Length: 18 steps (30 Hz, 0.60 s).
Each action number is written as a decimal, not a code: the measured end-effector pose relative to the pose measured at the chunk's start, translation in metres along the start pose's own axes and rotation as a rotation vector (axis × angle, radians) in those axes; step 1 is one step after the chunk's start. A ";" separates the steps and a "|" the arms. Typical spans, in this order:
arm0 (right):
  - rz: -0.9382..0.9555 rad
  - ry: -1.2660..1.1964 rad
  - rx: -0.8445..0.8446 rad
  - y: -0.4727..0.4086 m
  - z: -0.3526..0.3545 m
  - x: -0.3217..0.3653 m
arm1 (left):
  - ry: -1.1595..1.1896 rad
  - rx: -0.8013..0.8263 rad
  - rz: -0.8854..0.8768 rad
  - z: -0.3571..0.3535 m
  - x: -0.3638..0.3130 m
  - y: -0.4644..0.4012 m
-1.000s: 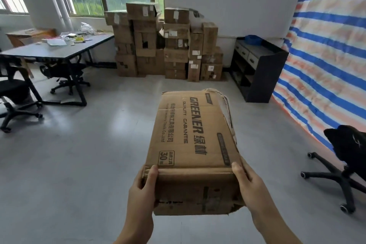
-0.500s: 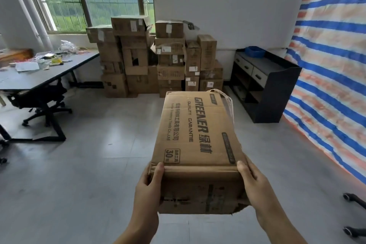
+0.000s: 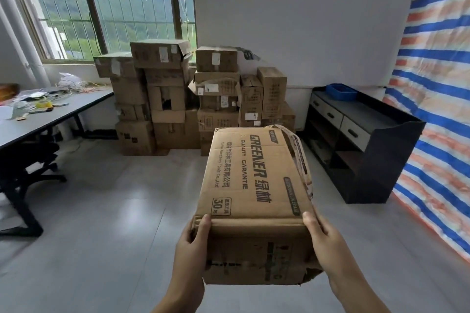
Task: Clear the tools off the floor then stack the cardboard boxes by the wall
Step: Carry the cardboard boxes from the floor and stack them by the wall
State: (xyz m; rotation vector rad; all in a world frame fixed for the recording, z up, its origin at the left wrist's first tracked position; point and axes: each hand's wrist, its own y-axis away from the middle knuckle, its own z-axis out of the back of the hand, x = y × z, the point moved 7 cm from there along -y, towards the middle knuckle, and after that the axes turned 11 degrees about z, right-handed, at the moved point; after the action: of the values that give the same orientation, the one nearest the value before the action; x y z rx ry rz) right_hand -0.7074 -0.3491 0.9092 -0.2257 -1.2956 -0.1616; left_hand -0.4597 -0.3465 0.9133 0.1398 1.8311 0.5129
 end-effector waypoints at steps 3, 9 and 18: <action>0.019 0.023 0.024 -0.089 -0.014 0.007 | 0.005 -0.007 -0.013 -0.030 -0.034 -0.071; 0.043 0.029 0.036 -0.239 -0.053 0.006 | 0.003 -0.020 -0.042 -0.074 -0.084 -0.208; 0.037 0.011 -0.075 -0.480 -0.117 0.003 | -0.067 0.039 -0.088 -0.150 -0.184 -0.451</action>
State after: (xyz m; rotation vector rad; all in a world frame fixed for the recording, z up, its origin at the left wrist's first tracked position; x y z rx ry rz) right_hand -0.7148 -0.8428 0.9182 -0.3117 -1.2745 -0.1798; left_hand -0.4674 -0.8560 0.9244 0.1013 1.7742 0.4071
